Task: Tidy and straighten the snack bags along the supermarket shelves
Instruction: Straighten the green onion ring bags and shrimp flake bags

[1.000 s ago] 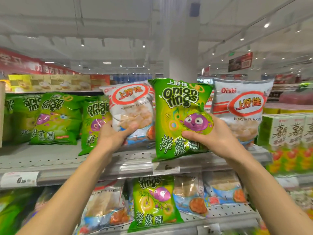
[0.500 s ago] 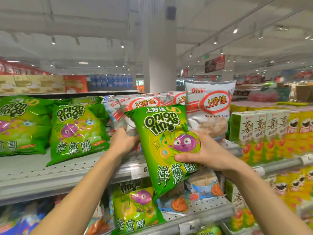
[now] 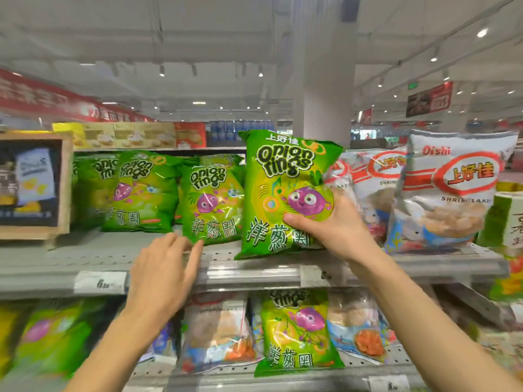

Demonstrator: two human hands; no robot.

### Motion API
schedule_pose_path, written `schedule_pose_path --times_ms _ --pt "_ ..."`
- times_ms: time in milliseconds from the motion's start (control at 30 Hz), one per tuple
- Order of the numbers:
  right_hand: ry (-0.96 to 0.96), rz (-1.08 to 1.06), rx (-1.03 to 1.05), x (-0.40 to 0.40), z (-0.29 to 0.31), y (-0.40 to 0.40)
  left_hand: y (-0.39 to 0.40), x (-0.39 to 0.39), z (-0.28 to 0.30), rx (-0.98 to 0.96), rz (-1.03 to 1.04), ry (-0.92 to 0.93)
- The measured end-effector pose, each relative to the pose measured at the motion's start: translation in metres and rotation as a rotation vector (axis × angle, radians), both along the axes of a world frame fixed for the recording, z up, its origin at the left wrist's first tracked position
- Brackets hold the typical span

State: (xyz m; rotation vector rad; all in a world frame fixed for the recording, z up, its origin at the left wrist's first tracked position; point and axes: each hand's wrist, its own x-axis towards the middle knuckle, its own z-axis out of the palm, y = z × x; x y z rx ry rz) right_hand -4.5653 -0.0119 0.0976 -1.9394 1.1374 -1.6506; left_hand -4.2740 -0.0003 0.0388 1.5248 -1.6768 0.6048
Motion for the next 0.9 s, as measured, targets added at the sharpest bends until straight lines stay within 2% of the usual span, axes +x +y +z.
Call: schedule_pose_path --times_ms 167,333,500,567,700,800,900 --pt "-0.022 -0.129 0.056 0.073 -0.002 -0.029 0.008 0.054 -0.021 -0.018 -0.016 -0.038" --pt "0.081 -0.29 0.173 0.119 -0.015 -0.041 0.004 0.068 -0.032 -0.09 -0.144 -0.081" --pt "0.127 -0.052 0.285 0.122 -0.013 -0.043 0.001 0.068 -0.036 -0.058 -0.169 -0.06" --pt "0.168 -0.041 0.334 0.121 -0.011 -0.043 0.0 0.068 -0.037 -0.048 -0.176 -0.051" --pt "0.236 -0.132 0.315 0.12 -0.016 -0.041 0.0 0.068 -0.039 -0.033 -0.196 -0.017" --pt "0.267 -0.309 0.274 0.123 -0.017 -0.032 -0.001 0.064 -0.039 -0.031 -0.232 0.053" --pt "0.203 -0.42 0.153 0.121 -0.019 -0.019 0.002 0.057 -0.041 -0.04 -0.306 0.161"
